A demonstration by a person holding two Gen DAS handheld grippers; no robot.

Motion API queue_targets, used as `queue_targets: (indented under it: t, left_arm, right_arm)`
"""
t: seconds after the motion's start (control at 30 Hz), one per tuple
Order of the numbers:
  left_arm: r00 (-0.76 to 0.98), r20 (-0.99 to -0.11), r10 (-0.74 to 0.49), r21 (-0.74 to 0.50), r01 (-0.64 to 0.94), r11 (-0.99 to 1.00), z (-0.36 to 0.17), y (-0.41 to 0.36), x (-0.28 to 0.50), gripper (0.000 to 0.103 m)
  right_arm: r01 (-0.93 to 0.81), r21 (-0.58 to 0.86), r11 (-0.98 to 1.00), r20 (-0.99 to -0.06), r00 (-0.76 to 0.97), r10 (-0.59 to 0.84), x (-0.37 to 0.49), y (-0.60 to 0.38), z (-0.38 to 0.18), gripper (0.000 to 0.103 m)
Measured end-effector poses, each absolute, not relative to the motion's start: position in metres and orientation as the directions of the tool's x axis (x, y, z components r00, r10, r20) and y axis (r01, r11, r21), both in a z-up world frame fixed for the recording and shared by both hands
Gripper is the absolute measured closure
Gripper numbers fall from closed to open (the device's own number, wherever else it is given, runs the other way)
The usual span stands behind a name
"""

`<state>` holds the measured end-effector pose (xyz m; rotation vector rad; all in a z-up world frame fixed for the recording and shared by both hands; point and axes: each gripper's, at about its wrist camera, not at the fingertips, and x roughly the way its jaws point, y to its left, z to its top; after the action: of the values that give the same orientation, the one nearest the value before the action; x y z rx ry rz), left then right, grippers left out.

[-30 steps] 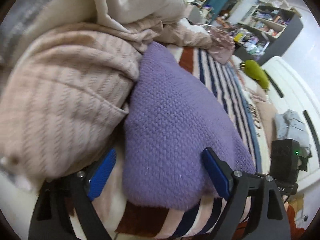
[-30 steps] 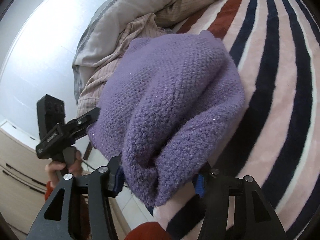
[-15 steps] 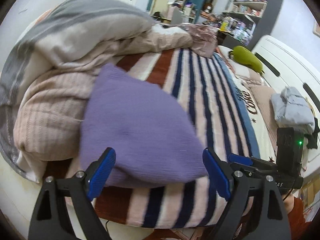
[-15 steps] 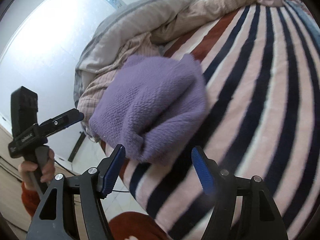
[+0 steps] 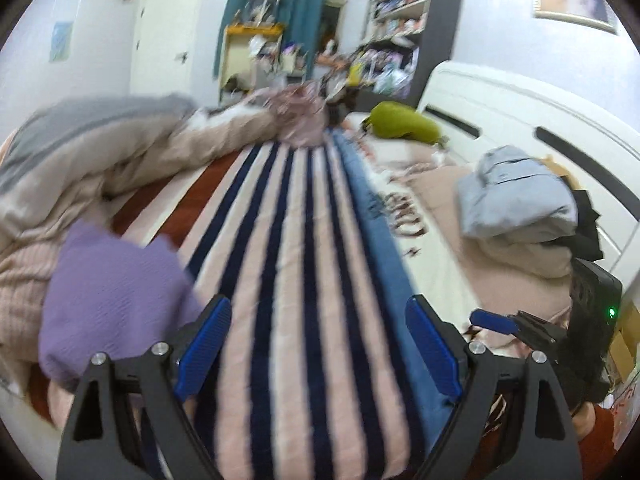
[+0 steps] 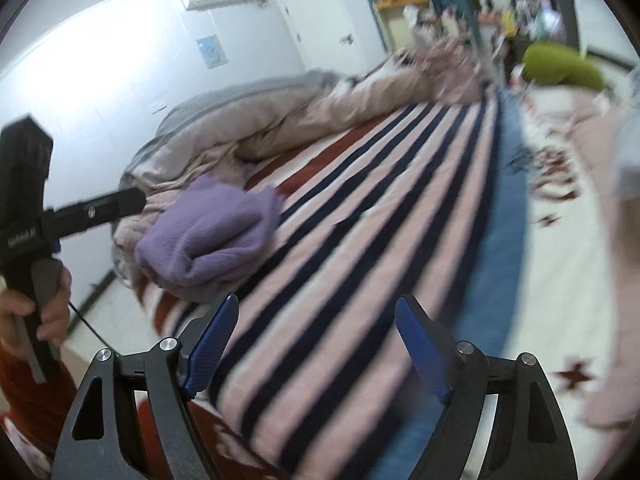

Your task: Fold large clothes

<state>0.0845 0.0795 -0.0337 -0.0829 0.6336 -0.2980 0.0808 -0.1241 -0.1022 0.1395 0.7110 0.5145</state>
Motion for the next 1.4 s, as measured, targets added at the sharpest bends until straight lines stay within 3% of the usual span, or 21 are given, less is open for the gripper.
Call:
queue_targets:
  t: [0.13,0.27,0.33,0.4,0.63,1.4]
  left_arm:
    - [0.844,-0.456,-0.283,-0.106,0.264,0.959,-0.018,0.036,0.061,0.016]
    - [0.919,-0.335,-0.209,-0.037,0.208,0.977,-0.006,0.008,0.034,0.004]
    - [0.945,-0.273,-0.182,-0.015,0.185,0.983,-0.002,0.0,0.019,0.002]
    - [0.962,-0.233,-0.146,0.017,0.154,0.988,0.001,-0.005,0.009,0.001]
    - [0.973,-0.2,-0.113,0.032,0.122,0.992,0.002,0.002,-0.002,0.0]
    - [0.972,-0.2,-0.124,-0.003,0.126,0.992,-0.002,0.014,-0.013,0.0]
  right_arm:
    - [-0.371,0.192,0.908,-0.539,0.733,0.414,0.047,-0.162,-0.078,0.023]
    - [-0.322,0.116,0.94,-0.436,0.834,0.339,0.009,-0.191,-0.05,0.009]
    - [-0.304,0.088,0.948,-0.391,0.865,0.314,-0.006,-0.2,-0.039,0.009]
    - [-0.279,0.058,0.959,-0.341,0.897,0.282,-0.02,-0.207,-0.03,0.0]
    - [-0.226,0.052,0.973,-0.243,0.942,0.232,-0.048,-0.222,-0.018,0.0]
    - [-0.227,0.042,0.973,-0.222,0.948,0.23,-0.061,-0.218,-0.013,0.0]
